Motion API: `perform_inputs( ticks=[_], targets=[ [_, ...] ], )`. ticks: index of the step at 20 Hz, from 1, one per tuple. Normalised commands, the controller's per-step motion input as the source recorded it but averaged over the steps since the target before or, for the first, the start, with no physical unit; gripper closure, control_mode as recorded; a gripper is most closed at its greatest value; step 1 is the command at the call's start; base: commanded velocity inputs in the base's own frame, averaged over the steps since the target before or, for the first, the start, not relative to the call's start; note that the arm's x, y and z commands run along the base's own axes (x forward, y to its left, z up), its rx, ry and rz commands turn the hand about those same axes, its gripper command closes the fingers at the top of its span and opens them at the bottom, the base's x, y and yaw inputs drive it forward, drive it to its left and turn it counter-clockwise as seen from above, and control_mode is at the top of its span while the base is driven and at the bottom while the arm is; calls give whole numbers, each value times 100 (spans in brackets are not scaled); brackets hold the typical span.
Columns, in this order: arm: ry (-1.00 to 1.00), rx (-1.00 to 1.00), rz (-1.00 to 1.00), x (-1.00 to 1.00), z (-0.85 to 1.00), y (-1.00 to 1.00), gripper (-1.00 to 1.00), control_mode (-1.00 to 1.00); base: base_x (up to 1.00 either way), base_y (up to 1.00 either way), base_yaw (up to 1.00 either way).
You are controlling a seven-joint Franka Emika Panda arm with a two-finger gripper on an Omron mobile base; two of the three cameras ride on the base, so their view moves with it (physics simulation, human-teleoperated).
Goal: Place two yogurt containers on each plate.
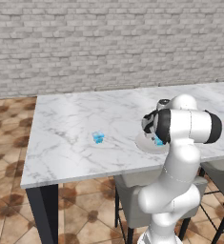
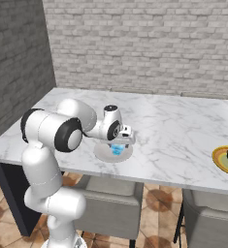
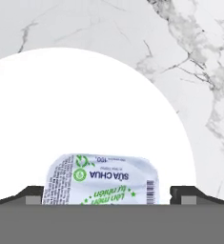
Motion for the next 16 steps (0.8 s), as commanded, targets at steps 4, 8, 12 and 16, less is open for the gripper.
perform_inputs(
  ticks=[4,8,12,16],
  targets=[
    [0,0,0,0,1,0,-100,-100,0,0,0],
    [0,0,0,-8,7,1,-100,-100,0,0,0],
    [0,0,0,-3,1,23,-100,-100,0,0,0],
    [0,0,0,-3,1,28,-100,-100,0,0,0]
  ],
)
